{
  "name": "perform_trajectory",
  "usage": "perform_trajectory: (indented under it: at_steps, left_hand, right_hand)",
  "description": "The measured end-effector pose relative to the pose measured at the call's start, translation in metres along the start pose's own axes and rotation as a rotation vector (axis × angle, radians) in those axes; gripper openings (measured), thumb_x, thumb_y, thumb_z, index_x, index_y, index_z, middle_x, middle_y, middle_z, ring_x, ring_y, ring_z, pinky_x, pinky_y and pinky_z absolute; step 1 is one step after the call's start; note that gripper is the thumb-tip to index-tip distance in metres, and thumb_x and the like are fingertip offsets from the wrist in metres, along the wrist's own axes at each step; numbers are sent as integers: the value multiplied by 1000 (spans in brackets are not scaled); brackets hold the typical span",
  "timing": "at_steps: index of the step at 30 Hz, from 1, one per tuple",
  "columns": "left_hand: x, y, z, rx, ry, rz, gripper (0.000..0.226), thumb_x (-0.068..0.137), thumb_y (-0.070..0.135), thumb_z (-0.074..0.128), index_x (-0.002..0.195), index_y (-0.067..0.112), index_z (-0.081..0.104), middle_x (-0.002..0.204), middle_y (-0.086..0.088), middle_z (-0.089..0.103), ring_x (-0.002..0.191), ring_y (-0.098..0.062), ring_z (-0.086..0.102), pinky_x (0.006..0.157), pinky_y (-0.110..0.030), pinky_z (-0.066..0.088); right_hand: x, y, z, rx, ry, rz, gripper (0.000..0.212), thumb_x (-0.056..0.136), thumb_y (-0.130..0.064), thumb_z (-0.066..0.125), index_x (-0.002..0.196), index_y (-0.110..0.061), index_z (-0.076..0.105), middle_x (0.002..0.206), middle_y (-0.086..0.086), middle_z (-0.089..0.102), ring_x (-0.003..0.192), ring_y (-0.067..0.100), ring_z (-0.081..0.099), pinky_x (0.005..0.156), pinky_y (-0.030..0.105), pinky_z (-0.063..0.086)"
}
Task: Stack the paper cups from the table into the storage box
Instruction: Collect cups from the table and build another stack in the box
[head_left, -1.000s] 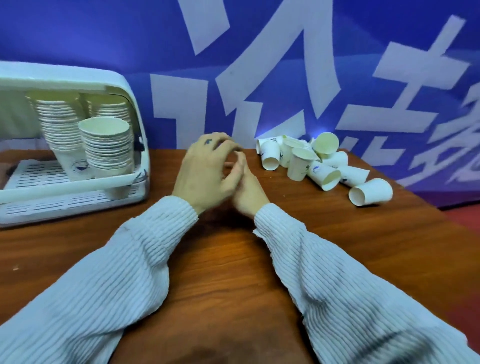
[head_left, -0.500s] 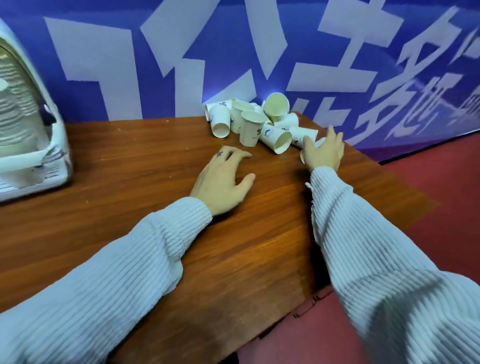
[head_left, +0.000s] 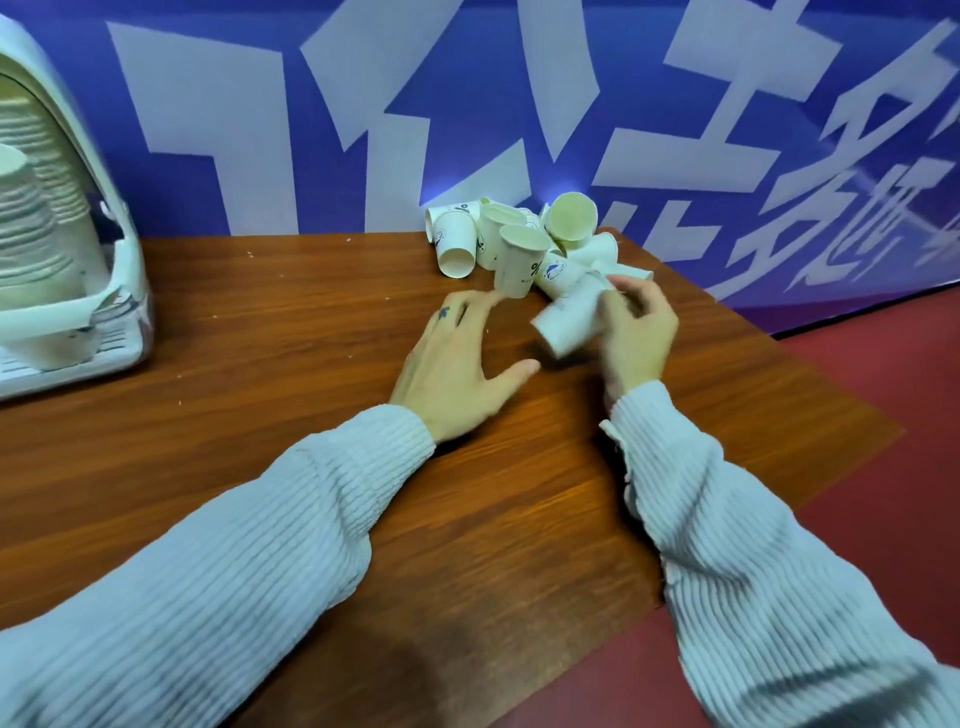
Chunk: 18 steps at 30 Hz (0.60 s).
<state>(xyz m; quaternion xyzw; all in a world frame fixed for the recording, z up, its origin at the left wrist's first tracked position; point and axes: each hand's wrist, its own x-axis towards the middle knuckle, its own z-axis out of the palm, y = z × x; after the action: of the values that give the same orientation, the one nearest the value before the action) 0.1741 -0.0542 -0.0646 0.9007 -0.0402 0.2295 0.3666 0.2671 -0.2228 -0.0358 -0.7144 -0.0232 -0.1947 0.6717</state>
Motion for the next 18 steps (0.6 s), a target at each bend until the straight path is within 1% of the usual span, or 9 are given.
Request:
perform_trajectory:
  at_steps: [3,4,6,8,9,12,14,16,18]
  left_hand:
    - [1,-1,3,-12,-27,-92,98,83,52,74,159,30,17,155,0,37,140,-25,43,110,-41,38]
    - [1,-3,3,3,-30,-119,96,85,49,72,160,29,15,154,-2,39,139,-27,44,109,-43,38]
    - [0,-5,1,16,4,-143,89,88,44,69,159,28,18,151,-3,41,134,-30,48,106,-43,40]
    - [0,-5,-2,-5,52,-151,85,89,42,68,158,28,21,149,-3,42,131,-30,50,103,-43,41]
    - [-1,-5,-3,-10,64,-155,84,89,42,68,158,28,22,148,-2,42,130,-30,51,102,-43,41]
    - [-2,-4,-4,-22,76,-153,84,89,40,68,157,30,21,144,-2,42,125,-30,54,98,-41,43]
    - [-1,-5,-4,-47,106,-150,84,88,38,68,157,30,20,143,-2,43,126,-28,52,100,-39,42]
    - [0,-6,-6,-72,143,-169,86,89,34,68,158,28,18,149,-3,42,133,-26,47,102,-32,35]
    - [1,-5,-9,-113,175,-199,89,88,31,68,160,27,16,155,-3,41,137,-25,44,101,-28,31]
  right_hand:
    - [-26,-5,20,-64,-392,-57,9,93,-3,67,97,-8,74,87,-2,70,80,0,63,79,21,51]
    - [-26,-6,27,-64,-387,-80,7,95,-8,67,94,-6,74,87,0,70,83,4,62,82,22,50]
    - [1,5,39,-114,-203,-51,17,93,-26,64,91,-13,75,93,0,72,91,11,64,91,29,52]
    - [32,21,42,-338,-54,29,32,80,-49,57,89,-25,77,103,3,71,103,23,64,96,42,54]
    - [41,32,43,-442,-51,84,37,77,-54,55,93,-29,78,107,4,71,108,28,63,96,45,54]
    - [34,39,46,-550,-137,110,33,89,-41,59,114,-31,78,119,5,73,121,32,59,103,44,51]
    - [29,33,47,-551,-112,86,35,93,-30,59,125,-27,73,127,5,71,128,30,56,109,43,46]
    - [28,32,45,-518,-64,82,34,91,-31,58,122,-29,74,122,4,72,124,29,59,106,45,48]
    - [24,30,40,-437,18,38,30,86,-36,56,108,-36,76,107,-5,73,112,26,63,98,48,53]
